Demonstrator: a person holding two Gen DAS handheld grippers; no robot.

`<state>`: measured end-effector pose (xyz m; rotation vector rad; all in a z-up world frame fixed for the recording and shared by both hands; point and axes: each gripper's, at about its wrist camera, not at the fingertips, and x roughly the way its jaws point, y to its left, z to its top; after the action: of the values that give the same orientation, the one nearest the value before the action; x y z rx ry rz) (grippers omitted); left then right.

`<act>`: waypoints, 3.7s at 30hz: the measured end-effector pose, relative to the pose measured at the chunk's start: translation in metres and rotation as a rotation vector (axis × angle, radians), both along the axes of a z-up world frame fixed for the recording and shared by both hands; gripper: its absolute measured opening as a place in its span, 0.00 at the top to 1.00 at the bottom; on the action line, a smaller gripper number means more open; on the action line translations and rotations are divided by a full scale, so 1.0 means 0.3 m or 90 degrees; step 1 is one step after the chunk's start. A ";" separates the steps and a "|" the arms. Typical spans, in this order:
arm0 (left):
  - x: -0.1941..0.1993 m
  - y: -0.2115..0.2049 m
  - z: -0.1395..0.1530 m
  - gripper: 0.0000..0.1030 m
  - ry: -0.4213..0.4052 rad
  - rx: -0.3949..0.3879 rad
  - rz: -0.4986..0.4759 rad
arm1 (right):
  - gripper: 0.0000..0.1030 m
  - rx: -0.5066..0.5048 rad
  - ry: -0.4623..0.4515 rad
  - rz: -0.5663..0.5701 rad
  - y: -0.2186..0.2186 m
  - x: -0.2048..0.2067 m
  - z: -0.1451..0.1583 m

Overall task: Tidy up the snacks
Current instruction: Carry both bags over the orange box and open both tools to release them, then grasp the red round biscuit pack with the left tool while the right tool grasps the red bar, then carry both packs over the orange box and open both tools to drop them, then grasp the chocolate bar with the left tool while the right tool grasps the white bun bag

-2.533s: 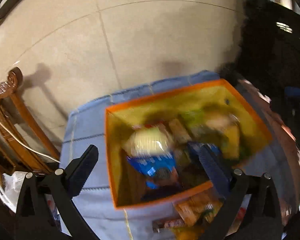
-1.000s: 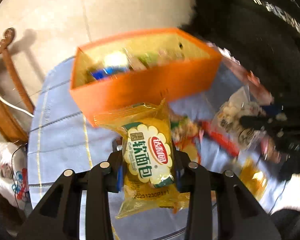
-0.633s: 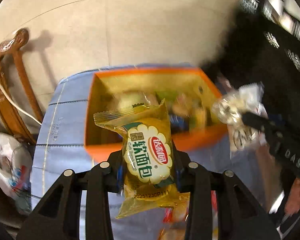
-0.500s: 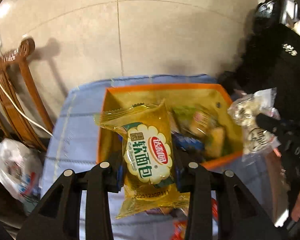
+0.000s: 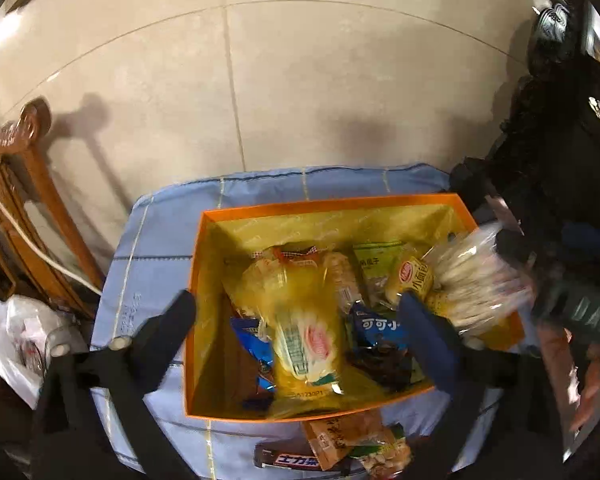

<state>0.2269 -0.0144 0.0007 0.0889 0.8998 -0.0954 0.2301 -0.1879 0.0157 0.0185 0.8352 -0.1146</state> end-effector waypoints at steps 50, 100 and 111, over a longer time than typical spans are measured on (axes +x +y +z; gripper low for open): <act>-0.513 -0.056 -0.210 0.57 -0.003 -0.063 -0.093 | 0.77 0.022 0.111 0.101 0.060 -0.476 -0.274; -0.420 0.163 -0.352 0.04 0.042 0.080 -0.224 | 0.04 0.049 0.219 0.203 0.082 -0.413 -0.502; -0.344 0.127 -0.550 0.04 0.047 0.136 -0.414 | 0.04 0.047 0.260 0.216 0.163 -0.333 -0.690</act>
<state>0.1237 0.0236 -0.1642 0.5797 0.9243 -0.6102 0.1302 -0.1390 -0.1914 -0.0794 1.2380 0.2410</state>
